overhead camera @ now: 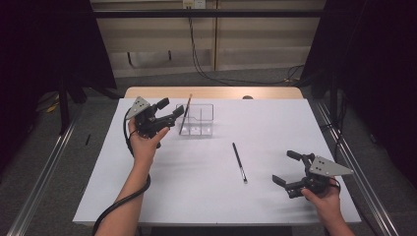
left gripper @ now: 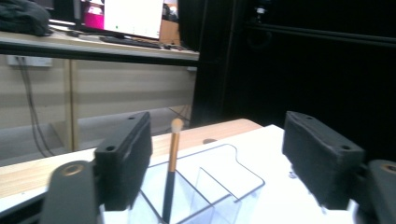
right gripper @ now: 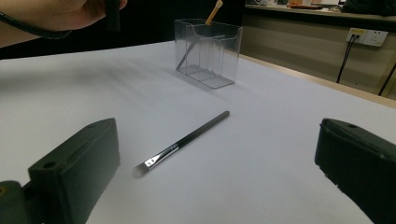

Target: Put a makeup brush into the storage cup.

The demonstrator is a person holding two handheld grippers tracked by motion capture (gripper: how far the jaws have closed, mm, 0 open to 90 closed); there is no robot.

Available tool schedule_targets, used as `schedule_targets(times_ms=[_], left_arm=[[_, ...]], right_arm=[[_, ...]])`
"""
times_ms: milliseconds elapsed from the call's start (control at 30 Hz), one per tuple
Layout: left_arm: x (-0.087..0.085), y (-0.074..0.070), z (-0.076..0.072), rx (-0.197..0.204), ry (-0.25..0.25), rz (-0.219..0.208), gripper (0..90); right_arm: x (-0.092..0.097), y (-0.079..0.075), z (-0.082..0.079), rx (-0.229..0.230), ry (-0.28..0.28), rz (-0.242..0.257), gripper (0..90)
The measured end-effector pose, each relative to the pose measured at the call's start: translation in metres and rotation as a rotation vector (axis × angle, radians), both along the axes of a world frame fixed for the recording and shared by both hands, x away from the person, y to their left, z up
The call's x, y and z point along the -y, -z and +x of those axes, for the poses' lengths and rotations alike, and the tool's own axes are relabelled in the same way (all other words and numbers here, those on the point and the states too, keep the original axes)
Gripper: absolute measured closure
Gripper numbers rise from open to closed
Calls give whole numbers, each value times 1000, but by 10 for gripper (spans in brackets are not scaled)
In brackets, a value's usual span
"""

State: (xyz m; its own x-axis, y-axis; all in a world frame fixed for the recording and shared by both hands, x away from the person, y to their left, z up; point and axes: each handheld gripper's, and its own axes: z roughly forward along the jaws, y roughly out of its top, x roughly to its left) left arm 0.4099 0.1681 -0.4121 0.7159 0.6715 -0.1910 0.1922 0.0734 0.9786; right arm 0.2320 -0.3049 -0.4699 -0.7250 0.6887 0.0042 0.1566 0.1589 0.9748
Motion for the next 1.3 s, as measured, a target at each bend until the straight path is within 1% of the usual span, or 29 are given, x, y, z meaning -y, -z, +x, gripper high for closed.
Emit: schedule_targets(times_ms=[33, 100, 200, 233, 333, 367, 467, 500, 567, 600, 667, 700, 767, 900, 1067, 1200, 1233, 1300], left_arm=[[0, 0, -1, -7, 13, -6, 213], [-2, 1, -4, 6, 25, 10, 209], [-4, 1, -6, 4, 44, 15, 178], [-5, 1, -7, -2, 56, 7, 174], [-8, 1, -9, -2, 72, 23, 149], [-8, 1, -9, -4, 73, 16, 137], [-10, 1, -12, -13, 86, 27, 112], [-11, 1, -13, -25, 96, 15, 98], [-13, 2, -14, -30, 97, 17, 74], [-14, 3, -14, -29, 103, 33, 63], [-17, 3, -16, -34, 102, 49, 48], [-18, 4, -17, -41, 101, 44, 44], [-21, 4, -19, -35, 101, 40, 32], [-25, 5, -24, -37, 119, 35, 11], [-28, 7, -31, -45, 139, 53, 0], [-31, 13, -35, -54, 163, 72, 0], [-31, 14, -36, -52, 167, 71, 0], [-32, 16, -38, -41, 176, 101, 0]], right_arm=[[0, 0, 0, 0, 0, -1, 0], [0, 0, 0, 0, 1, -1, 0], [0, 0, 0, 0, -2, -2, 0], [0, 0, 0, 0, -2, -3, 0], [0, 0, 0, 1, -1, -2, 0], [0, 0, 0, 1, -1, -2, 0], [0, 0, 0, -1, 1, -2, 0], [0, 0, 0, 0, 1, -2, 0], [0, 0, 0, 1, -1, -2, 0], [0, 0, 0, 2, 0, -3, 0], [0, 0, 0, 2, 0, -3, 0], [0, 0, 0, 2, 1, -3, 0], [-1, 0, 0, 3, 1, -3, 0], [-1, 0, 0, 0, -2, -8, 0], [-1, 0, 0, 2, -3, -6, 0], [-2, 0, 1, -2, -2, -12, 0], [-2, 1, 1, -1, -2, -11, 0], [-3, 0, 1, 0, -5, -14, 0]])
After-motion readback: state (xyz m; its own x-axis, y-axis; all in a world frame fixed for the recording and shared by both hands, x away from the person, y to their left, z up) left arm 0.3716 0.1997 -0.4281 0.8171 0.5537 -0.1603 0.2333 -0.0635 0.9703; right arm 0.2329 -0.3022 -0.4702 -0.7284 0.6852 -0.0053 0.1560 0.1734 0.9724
